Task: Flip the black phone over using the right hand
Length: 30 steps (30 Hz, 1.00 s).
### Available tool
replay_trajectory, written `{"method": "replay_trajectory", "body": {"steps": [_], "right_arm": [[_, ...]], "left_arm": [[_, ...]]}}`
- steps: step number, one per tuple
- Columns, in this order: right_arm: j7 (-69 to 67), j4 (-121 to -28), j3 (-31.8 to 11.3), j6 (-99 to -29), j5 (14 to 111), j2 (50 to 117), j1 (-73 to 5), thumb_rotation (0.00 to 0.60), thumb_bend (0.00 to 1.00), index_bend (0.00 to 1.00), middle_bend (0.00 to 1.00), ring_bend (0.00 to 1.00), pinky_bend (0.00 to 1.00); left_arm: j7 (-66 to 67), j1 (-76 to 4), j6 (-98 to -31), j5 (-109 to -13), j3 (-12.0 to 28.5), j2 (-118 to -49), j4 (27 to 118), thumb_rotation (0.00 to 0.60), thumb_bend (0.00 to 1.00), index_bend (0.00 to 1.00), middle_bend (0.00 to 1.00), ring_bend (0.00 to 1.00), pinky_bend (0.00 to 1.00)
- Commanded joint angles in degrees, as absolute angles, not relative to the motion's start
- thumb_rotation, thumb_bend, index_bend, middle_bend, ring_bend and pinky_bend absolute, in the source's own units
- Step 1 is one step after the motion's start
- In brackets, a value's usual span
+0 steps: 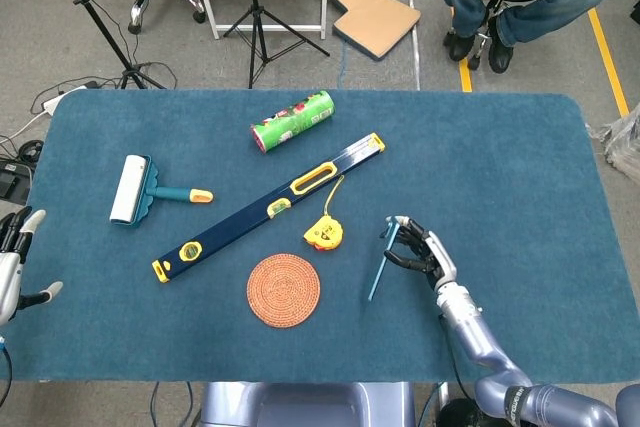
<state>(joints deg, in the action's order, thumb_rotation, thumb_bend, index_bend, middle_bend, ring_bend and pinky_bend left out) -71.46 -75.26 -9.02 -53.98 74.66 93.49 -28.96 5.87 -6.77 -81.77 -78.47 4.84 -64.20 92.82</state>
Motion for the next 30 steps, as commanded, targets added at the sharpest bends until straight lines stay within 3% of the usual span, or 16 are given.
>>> {"method": "replay_trajectory", "body": {"steps": [1,6,10,13,15,24,30], "right_arm": [[-73.7,-73.2,-8.5,-52.9,76.4,94.2,-29.1,0.600,0.36,0.46,0.54,0.20,0.24],[-77.9,-69.8,-7.4,-53.2,80.1,93.6,-28.8,0.600,0.37,0.34,0.39,0.11,0.20],[-84.4,-68.3,-6.6,-52.3,82.2,91.9,-28.9,0.600,0.37,0.19,0.18,0.01,0.10],[-87.9,-66.0,-5.8,-52.9,83.5,91.2,-28.5,0.600,0.37,0.09,0.05,0.00,0.03],[-88.3,-65.1,-5.7,-53.5,83.6,91.0,-28.1,0.600,0.37,0.07,0.01,0.00,0.00],[-76.4,-58.8,-6.1,-60.3,84.1,88.5,-25.8,0.600,0.36,0.06,0.00,0.00,0.00],[-65.7,-61.3,-6.7,-67.1,86.3,84.0,-24.6,0.600,0.36,0.07,0.00,0.00,0.00]], "left_arm": [[5.8,-6.8,-81.7,-78.4,4.9,-64.2,92.7,0.600,0.00,0.00,0.00,0.00,0.00],[5.3,-6.9,-81.3,-78.1,4.9,-64.1,92.5,0.600,0.00,0.00,0.00,0.00,0.00],[5.2,-6.9,-81.1,-78.4,4.7,-64.0,92.6,0.600,0.00,0.00,0.00,0.00,0.00],[5.3,-6.8,-81.4,-78.9,4.5,-64.0,92.9,0.600,0.00,0.00,0.00,0.00,0.00],[5.3,-6.8,-81.6,-79.0,4.5,-63.9,93.0,0.600,0.00,0.00,0.00,0.00,0.00],[4.9,-6.3,-82.9,-80.6,4.0,-63.8,93.5,0.600,0.00,0.00,0.00,0.00,0.00],[5.2,-6.0,-84.1,-82.2,3.6,-63.7,94.1,0.600,0.00,0.00,0.00,0.00,0.00]]}}
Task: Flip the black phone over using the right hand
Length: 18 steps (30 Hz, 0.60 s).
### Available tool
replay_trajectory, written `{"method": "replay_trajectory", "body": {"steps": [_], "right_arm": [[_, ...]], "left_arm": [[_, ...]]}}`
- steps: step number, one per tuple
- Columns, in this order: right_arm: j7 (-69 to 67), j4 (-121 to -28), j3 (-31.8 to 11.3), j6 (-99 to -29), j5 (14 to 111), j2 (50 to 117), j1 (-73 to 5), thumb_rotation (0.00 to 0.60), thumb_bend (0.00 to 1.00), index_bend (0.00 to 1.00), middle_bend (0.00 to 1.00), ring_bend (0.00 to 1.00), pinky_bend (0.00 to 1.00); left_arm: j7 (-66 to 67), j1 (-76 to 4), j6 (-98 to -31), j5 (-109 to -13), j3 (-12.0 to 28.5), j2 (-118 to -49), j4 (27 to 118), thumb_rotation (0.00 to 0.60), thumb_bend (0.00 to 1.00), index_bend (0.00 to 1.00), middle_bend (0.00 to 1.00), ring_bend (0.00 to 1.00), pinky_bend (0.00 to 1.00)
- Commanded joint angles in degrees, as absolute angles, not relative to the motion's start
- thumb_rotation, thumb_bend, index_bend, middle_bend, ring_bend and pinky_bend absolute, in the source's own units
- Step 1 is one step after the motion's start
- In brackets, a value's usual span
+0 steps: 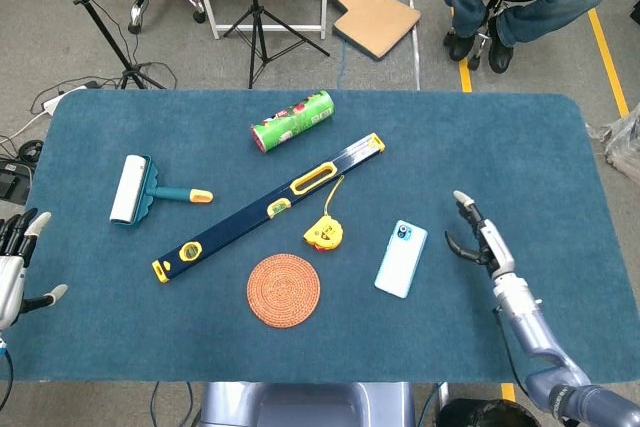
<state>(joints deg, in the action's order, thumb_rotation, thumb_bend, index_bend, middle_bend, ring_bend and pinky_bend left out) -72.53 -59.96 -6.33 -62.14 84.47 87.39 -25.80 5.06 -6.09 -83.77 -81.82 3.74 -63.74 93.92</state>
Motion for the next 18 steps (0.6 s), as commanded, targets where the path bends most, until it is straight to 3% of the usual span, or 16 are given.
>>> {"method": "replay_trajectory", "body": {"steps": [1,6,11,18], "right_arm": [[-63.5,-61.7,-6.5,-68.5,87.1,83.2,-24.4,0.600,0.36,0.07,0.00,0.00,0.00],[-46.1,-62.8,-3.3,-75.1,94.0,77.8,-23.0,0.600,0.35,0.06,0.00,0.00,0.00],[-18.6,-72.8,-1.7,-80.6,95.1,71.3,-18.0,0.600,0.01,0.05,0.00,0.00,0.00],[8.2,-88.9,-1.5,-86.7,89.6,67.2,-10.2,0.600,0.00,0.05,0.00,0.00,0.00]], "left_arm": [[5.2,-6.0,-84.2,-82.4,3.6,-63.7,94.2,0.600,0.00,0.00,0.00,0.00,0.00],[5.5,-5.9,-84.9,-82.9,3.7,-64.0,94.0,0.600,0.00,0.00,0.00,0.00,0.00],[5.4,-5.9,-85.9,-83.4,4.1,-64.6,93.0,0.600,0.00,0.00,0.00,0.00,0.00],[3.3,-5.7,-86.2,-83.9,4.0,-64.0,92.4,0.600,0.00,0.00,0.00,0.00,0.00]]}}
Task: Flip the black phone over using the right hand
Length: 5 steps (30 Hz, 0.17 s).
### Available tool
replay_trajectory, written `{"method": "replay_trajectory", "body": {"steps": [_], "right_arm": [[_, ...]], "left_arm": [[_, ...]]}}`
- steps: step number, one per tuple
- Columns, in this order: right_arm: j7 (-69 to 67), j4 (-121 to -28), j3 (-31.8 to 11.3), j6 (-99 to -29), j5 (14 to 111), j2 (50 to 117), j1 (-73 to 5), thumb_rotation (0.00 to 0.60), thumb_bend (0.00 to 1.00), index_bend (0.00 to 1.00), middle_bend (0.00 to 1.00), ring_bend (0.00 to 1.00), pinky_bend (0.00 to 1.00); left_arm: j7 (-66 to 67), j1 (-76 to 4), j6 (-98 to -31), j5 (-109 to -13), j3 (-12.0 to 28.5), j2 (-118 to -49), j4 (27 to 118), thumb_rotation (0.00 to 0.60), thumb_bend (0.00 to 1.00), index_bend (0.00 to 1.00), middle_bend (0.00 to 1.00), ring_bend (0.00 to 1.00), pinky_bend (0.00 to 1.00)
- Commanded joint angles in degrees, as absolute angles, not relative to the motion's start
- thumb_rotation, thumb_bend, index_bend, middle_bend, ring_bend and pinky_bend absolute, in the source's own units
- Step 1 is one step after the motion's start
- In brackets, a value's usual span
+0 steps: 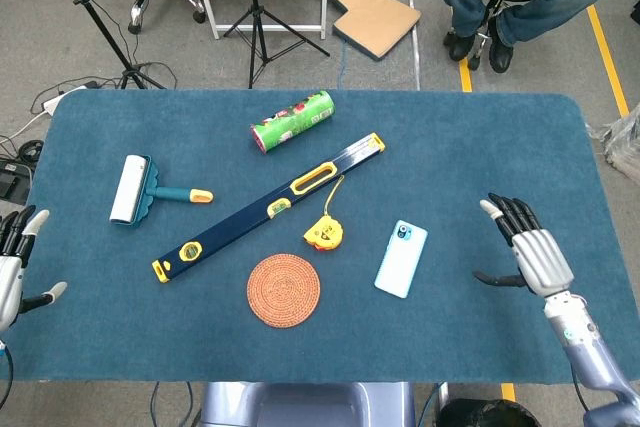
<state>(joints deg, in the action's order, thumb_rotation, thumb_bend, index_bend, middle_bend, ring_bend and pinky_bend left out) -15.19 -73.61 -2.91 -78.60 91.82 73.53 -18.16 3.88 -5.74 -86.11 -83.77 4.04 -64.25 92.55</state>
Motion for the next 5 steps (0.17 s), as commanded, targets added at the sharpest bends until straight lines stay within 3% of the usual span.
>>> {"method": "replay_trajectory", "body": {"steps": [1,5], "right_arm": [[9.5,-90.2,-1.6,-87.4,89.3,67.1,-9.6,0.600,0.00,0.05,0.00,0.00,0.00],[12.2,-93.3,-1.9,-89.4,89.1,66.9,-8.2,0.600,0.00,0.05,0.00,0.00,0.00]], "left_arm": [[3.0,-5.6,-86.2,-84.0,4.0,-63.9,92.4,0.600,0.00,0.00,0.00,0.00,0.00],[1.9,-5.6,-86.1,-84.2,3.9,-63.4,92.3,0.600,0.00,0.00,0.00,0.00,0.00]]}}
